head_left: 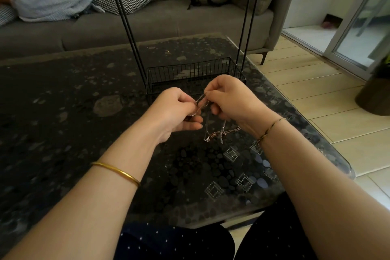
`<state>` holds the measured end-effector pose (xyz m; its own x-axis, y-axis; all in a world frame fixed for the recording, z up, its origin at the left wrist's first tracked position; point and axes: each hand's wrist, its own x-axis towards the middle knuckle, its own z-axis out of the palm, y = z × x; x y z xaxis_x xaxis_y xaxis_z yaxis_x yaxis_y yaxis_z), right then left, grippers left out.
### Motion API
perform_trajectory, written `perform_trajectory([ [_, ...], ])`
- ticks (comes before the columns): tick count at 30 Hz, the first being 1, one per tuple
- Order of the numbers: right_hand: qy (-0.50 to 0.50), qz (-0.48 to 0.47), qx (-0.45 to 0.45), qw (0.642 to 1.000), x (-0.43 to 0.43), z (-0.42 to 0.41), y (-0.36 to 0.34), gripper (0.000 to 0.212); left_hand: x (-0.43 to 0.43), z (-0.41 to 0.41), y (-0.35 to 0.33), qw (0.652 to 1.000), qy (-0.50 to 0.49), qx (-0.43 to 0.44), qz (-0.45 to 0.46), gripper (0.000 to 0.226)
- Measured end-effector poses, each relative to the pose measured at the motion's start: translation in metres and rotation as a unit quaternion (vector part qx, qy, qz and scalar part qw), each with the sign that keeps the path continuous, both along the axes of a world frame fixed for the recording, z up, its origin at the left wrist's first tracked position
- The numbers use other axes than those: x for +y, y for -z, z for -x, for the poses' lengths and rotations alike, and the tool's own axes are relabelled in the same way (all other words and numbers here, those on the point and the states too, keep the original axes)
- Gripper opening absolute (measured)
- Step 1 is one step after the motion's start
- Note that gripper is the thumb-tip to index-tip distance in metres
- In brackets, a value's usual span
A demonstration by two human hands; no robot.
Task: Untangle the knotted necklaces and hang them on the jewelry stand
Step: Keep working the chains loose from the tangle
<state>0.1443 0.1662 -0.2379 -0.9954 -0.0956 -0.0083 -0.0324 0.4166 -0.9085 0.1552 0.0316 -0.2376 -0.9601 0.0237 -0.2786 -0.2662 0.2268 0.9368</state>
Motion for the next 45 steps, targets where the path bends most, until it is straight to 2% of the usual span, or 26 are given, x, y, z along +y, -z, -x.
perform_trajectory([
  [4, -0.005, -0.015, -0.003, 1.0, 0.0, 0.001, 0.002, 0.01, 0.001, -0.001, -0.002, 0.999, -0.015, -0.014, -0.031, 0.006],
  [8, -0.025, -0.002, -0.025, 0.999, 0.002, 0.001, 0.001, 0.011, -0.001, 0.0, -0.007, 0.991, -0.062, -0.048, -0.112, 0.01],
  [13, -0.072, 0.059, -0.083, 0.992, 0.002, -0.002, -0.001, 0.013, -0.002, -0.001, -0.009, 0.976, -0.102, -0.063, -0.18, 0.009],
  [17, -0.097, 0.056, -0.096, 0.989, 0.003, -0.001, -0.002, 0.016, 0.0, 0.0, -0.006, 0.985, -0.097, -0.047, -0.138, 0.006],
  [20, -0.112, 0.014, -0.088, 0.99, 0.005, -0.001, -0.003, 0.008, 0.001, 0.001, -0.004, 0.989, -0.098, -0.034, -0.103, 0.009],
  [22, -0.121, -0.004, -0.084, 0.989, 0.005, -0.001, -0.003, 0.011, 0.0, 0.002, -0.003, 0.99, -0.1, -0.034, -0.096, 0.012],
  [26, -0.123, 0.008, -0.083, 0.989, 0.005, -0.001, -0.003, 0.007, 0.001, 0.003, -0.001, 0.992, -0.096, -0.031, -0.079, 0.016],
  [29, -0.127, 0.014, -0.084, 0.988, 0.006, 0.0, -0.003, 0.009, 0.002, 0.004, 0.002, 0.993, -0.091, -0.027, -0.063, 0.008],
  [39, -0.131, -0.102, -0.088, 0.982, 0.005, -0.002, -0.007, 0.008, 0.006, 0.002, 0.009, 0.999, -0.042, -0.002, 0.02, 0.014],
  [41, -0.115, -0.1, -0.086, 0.985, 0.005, -0.003, -0.006, 0.008, 0.006, 0.002, 0.008, 0.999, -0.036, -0.008, 0.007, 0.014],
  [45, -0.046, -0.058, -0.088, 0.993, 0.006, -0.003, -0.004, 0.013, 0.003, -0.001, 0.004, 0.995, -0.031, -0.051, -0.086, 0.01],
])
